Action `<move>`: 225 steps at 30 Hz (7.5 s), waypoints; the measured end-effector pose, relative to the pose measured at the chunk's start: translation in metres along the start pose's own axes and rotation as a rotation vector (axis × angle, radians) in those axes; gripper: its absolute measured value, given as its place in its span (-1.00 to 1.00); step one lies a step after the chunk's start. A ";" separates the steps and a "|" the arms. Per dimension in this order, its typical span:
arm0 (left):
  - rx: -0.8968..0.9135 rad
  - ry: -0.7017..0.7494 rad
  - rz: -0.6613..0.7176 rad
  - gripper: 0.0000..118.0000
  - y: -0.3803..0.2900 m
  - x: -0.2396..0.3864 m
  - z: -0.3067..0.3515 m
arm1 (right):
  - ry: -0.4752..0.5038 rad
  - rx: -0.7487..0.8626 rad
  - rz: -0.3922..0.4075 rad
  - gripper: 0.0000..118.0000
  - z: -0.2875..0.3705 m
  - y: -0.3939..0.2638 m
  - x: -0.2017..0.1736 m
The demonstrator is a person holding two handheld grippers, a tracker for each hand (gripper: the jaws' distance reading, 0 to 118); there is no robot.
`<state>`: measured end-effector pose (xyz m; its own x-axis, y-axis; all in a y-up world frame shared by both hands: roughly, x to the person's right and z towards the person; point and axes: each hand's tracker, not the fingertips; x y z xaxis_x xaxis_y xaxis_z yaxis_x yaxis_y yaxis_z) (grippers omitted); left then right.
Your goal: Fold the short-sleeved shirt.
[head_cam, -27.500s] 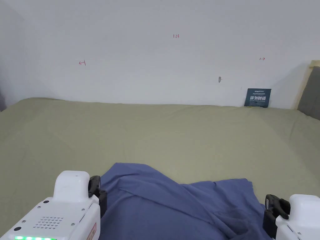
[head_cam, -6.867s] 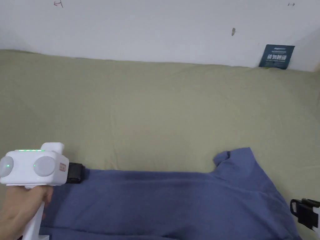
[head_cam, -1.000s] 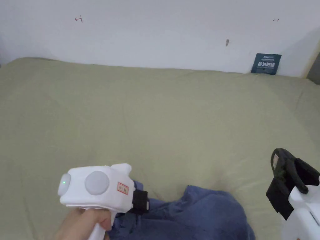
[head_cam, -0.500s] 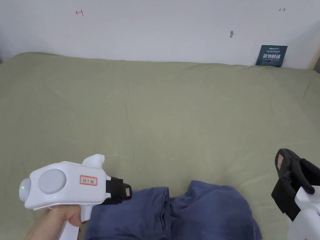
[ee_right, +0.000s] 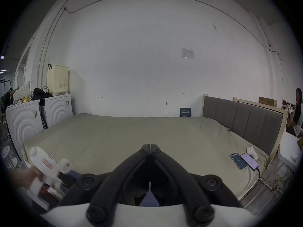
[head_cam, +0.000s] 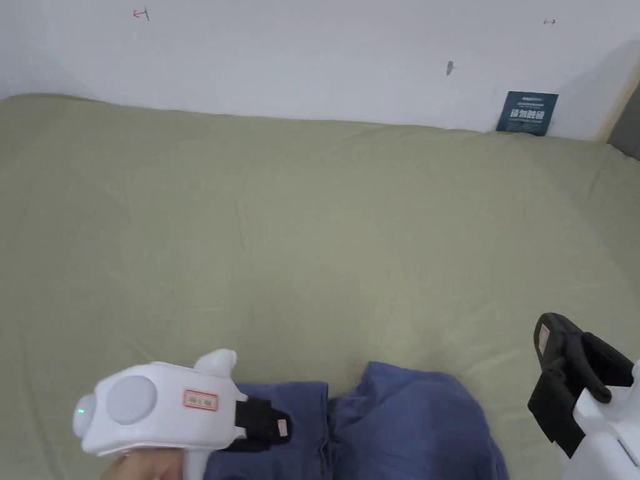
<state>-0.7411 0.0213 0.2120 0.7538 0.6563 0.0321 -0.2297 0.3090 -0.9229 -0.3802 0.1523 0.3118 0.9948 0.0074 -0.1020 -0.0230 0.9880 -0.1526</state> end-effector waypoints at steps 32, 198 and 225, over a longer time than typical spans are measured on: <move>-0.059 -0.259 0.299 -0.75 0.014 -0.107 -0.008 | 0.075 -0.031 0.044 -0.99 -0.010 -0.008 -0.036; 1.008 0.546 -0.549 -1.00 0.007 0.187 0.088 | -0.017 0.108 0.097 -0.98 -0.058 0.050 -0.031; 1.075 0.633 -0.547 1.00 0.000 0.194 0.105 | -0.028 0.161 0.071 0.98 -0.047 0.077 -0.014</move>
<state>-0.6592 0.2207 0.2585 0.9863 -0.0573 -0.1547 0.0441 0.9952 -0.0877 -0.4005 0.2211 0.2557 0.9936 0.0804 -0.0791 -0.0795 0.9967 0.0134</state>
